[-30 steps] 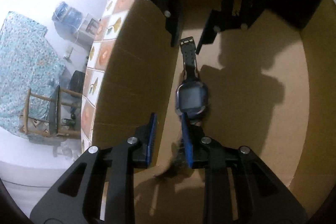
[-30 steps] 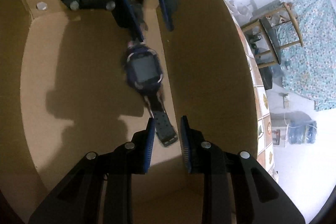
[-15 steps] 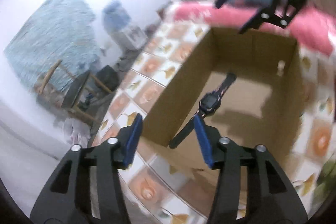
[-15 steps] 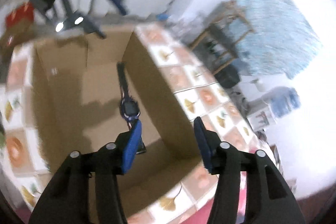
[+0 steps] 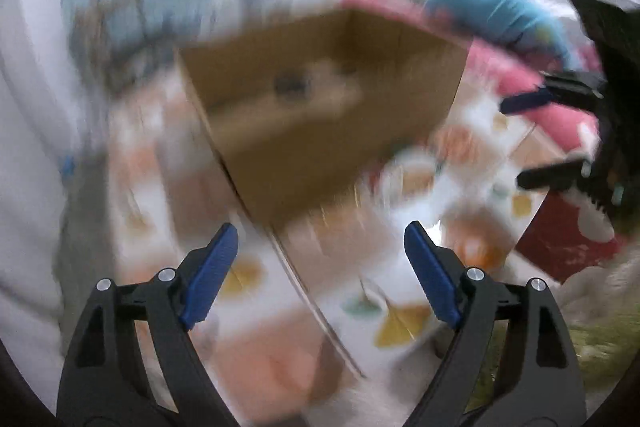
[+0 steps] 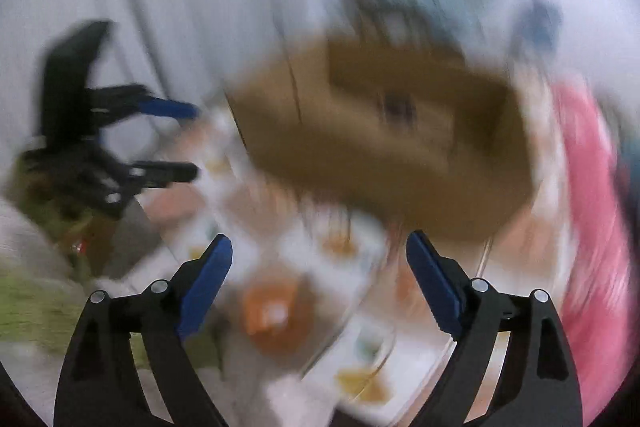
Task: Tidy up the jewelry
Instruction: 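Open both grippers, release the watch and withdraw from the box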
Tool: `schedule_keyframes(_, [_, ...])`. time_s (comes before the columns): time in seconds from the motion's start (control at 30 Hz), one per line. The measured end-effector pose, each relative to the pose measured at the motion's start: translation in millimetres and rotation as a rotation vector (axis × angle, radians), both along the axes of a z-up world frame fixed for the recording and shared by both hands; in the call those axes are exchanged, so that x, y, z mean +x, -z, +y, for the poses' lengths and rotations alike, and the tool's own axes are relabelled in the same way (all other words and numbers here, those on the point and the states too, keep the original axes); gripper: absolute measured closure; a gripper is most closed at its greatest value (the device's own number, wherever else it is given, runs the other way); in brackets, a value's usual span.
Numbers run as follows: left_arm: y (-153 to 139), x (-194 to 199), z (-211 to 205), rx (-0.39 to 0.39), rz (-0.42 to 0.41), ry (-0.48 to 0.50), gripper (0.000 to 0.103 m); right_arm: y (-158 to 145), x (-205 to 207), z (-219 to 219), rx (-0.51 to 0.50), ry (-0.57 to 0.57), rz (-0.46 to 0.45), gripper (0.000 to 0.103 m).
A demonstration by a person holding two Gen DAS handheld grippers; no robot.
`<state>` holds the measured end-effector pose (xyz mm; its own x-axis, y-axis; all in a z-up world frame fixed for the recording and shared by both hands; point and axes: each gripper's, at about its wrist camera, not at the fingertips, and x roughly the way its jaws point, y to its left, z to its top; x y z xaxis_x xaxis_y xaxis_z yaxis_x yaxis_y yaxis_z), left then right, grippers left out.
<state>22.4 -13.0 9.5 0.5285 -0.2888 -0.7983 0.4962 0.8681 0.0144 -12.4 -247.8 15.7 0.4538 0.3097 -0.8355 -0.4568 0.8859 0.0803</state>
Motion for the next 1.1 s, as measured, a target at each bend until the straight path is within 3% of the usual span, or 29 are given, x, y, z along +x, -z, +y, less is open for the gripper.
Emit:
schedule_keyframes(0.1, [36,3,-5,-0.007,0.081,-0.083,0.021,27,5,7,-0.042,0.099,0.083,0.017])
schedule_keyframes(0.2, [52,3,-2,-0.047,0.112,-0.134,0.021,36,12,7,0.011,0.189,0.128,0.017])
schedule_keyframes(0.33, [62,9,-12,-0.007,0.089,-0.151,0.017,53,25,8,-0.026,0.274,0.171,0.017])
schedule_keyframes(0.43, [62,10,-16,-0.009,0.088,-0.175,0.010,58,28,16,-0.108,0.294,0.143,0.017])
schedule_keyframes(0.5, [64,12,-27,0.014,0.072,-0.180,0.008,60,29,18,-0.121,0.304,0.133,0.010])
schedule_keyframes(0.8, [65,6,-26,0.021,0.062,-0.171,0.007,73,23,2,-0.097,0.376,0.127,0.007])
schedule_keyframes(1.1, [65,3,-23,0.005,0.032,-0.186,0.007,72,21,5,-0.081,0.360,0.087,0.007])
